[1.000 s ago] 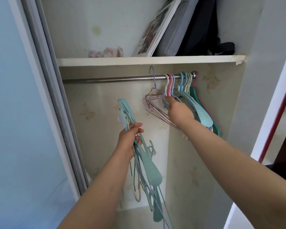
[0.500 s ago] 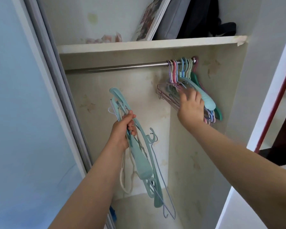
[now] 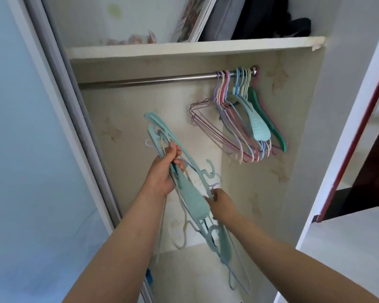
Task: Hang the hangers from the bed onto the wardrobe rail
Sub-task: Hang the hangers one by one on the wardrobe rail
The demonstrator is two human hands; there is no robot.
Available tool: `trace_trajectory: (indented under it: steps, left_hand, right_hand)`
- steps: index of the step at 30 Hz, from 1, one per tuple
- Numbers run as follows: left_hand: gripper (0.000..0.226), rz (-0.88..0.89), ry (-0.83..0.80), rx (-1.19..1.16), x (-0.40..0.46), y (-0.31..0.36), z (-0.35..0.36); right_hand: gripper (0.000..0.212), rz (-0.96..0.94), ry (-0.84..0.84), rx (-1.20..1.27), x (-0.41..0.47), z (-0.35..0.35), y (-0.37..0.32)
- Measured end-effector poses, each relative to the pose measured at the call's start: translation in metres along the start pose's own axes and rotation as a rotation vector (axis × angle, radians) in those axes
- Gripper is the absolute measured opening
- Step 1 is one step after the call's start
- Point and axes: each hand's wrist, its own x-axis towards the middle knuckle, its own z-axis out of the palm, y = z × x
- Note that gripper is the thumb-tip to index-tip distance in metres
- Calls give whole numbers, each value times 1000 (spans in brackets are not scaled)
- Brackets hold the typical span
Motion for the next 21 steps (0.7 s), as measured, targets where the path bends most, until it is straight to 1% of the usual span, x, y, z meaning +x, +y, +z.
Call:
trace_trajectory:
  steps: [1, 3, 4, 7, 11, 13, 14, 15, 18, 19, 20, 21]
  left_hand:
    - [13, 6, 7, 2, 1, -1, -2]
    - [9, 16, 13, 27, 0, -3, -6]
    - [12, 19, 11, 36, -1, -4, -7]
    - [17, 30, 23, 16, -2, -9, -15]
    - [13, 33, 40, 16, -1, -13, -22]
    - [22, 34, 58, 31, -2, -14, -24]
    - [27, 33, 59, 22, -3, -15, -24]
    - [31, 29, 53, 1, -3, -15, -25]
    - [43, 7, 30, -50, -4, -15, -26]
    - [47, 2, 25, -57, -5, -15, -27]
    - [50, 3, 19, -59, -5, -15, -28]
    - [51, 10, 13, -54, -5, -16, -29]
  right_hand:
    - [18, -25, 76, 25, -1, 0, 3]
    - [23, -81, 163, 23, -1, -3, 9]
    - [25, -102, 175, 7, -2, -5, 11]
    - [22, -138, 201, -58, -7, -5, 12]
    - [25, -146, 248, -105, -11, -9, 10]
    - [23, -189, 231, -123, -14, -13, 9]
    - [26, -206, 213, -99, -13, -14, 9]
    - [28, -201, 204, -70, -13, -16, 8]
    - [20, -143, 226, -54, -10, -20, 7]
    - [22, -195, 224, -131, -11, -21, 7]
    - [23, -254, 248, -150, -10, -20, 12]
    - [23, -320, 327, -177, -8, -21, 16]
